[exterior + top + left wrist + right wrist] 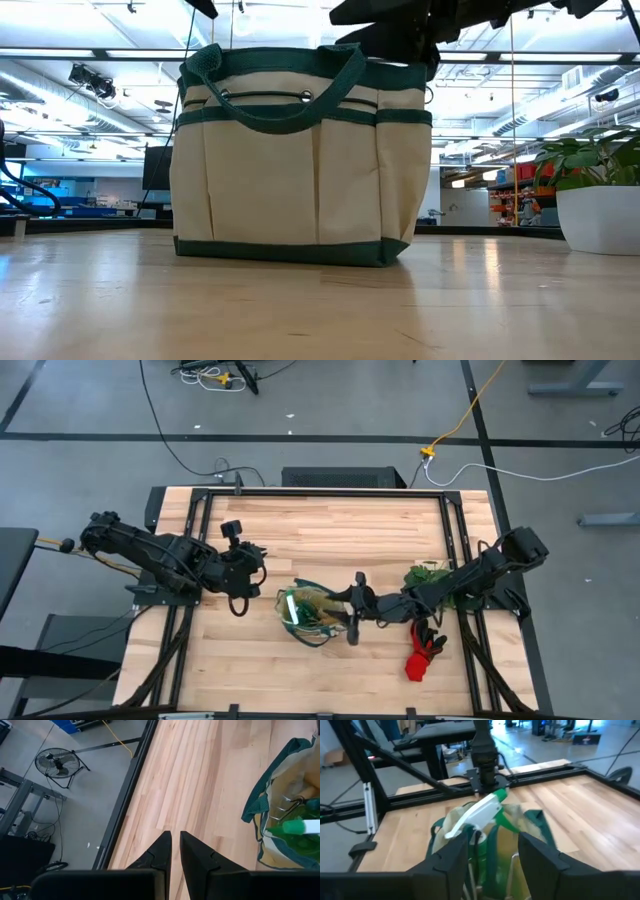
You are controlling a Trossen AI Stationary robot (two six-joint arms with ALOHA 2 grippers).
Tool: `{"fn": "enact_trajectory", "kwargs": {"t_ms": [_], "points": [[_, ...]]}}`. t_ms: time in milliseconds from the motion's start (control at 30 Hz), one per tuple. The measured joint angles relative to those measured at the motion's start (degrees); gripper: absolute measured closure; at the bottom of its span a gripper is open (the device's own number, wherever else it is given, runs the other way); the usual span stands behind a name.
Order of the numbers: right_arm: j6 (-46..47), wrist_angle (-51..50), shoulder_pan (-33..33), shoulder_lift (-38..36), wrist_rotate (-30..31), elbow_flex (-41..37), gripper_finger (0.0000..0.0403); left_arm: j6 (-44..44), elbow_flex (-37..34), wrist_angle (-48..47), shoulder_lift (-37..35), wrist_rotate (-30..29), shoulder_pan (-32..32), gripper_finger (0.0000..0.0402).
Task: Pick & Place Garden tools in Gardening bag
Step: Put the red gloves into the gardening bag
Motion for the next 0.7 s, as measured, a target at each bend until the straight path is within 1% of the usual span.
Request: {"fn": "enact_trajectory", "kwargs": {"t_ms": [133, 267, 367, 567, 700], "points": [[0.58, -3.82, 0.02, -2.79, -0.66, 0.00, 0.0234, 0.00, 0.00, -0.01, 0.00, -0.02, -0.02, 0.0358], [3.93, -13.09, 0.02, -7.58, -3.44, 0.00, 0.0248, 0.02, 0.00, -0.05, 0.00, -0.01, 0.00, 0.0358], [8.48, -20.90, 0.02, -11.87, -6.60, 0.00, 0.0259, 0.01, 0.00, -0.19, 0.00, 0.00, 0.00, 0.0358], [20.81, -36.65, 0.54, -18.75, -19.58, 0.00, 0.0277, 0.00, -0.02, -0.53, -0.02, 0.00, 0.00, 0.0358], [32.16, -45.71, 1.28, -19.98, -26.98, 0.00, 0.0281, -0.02, -0.02, -0.70, -0.02, 0.01, 0.02, 0.0358]]}}
